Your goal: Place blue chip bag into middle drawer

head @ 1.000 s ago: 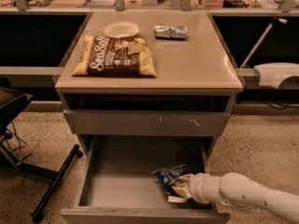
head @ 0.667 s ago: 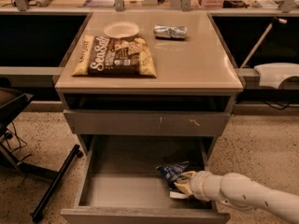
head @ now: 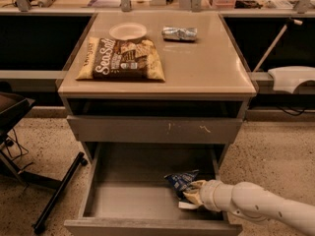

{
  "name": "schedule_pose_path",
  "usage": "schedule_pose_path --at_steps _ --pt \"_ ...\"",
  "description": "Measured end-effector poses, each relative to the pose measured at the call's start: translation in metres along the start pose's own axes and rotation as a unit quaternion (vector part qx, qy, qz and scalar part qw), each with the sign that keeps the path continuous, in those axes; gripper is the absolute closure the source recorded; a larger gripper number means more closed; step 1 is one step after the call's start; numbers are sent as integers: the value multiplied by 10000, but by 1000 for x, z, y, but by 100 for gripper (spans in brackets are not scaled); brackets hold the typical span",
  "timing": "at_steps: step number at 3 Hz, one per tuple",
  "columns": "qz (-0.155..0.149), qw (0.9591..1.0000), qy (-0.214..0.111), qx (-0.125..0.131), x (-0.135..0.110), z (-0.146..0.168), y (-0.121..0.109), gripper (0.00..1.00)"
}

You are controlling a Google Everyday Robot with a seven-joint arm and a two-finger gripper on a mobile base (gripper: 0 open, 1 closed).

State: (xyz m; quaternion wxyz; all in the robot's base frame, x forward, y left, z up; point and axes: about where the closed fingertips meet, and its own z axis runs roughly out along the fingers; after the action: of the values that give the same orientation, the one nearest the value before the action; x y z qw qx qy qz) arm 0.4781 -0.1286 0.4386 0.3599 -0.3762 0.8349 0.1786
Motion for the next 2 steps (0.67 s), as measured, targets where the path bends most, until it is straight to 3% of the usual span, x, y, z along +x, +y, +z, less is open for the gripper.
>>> schedule_pose_path --at_steps 2 --pt "0 10000 0 0 0 0 0 12"
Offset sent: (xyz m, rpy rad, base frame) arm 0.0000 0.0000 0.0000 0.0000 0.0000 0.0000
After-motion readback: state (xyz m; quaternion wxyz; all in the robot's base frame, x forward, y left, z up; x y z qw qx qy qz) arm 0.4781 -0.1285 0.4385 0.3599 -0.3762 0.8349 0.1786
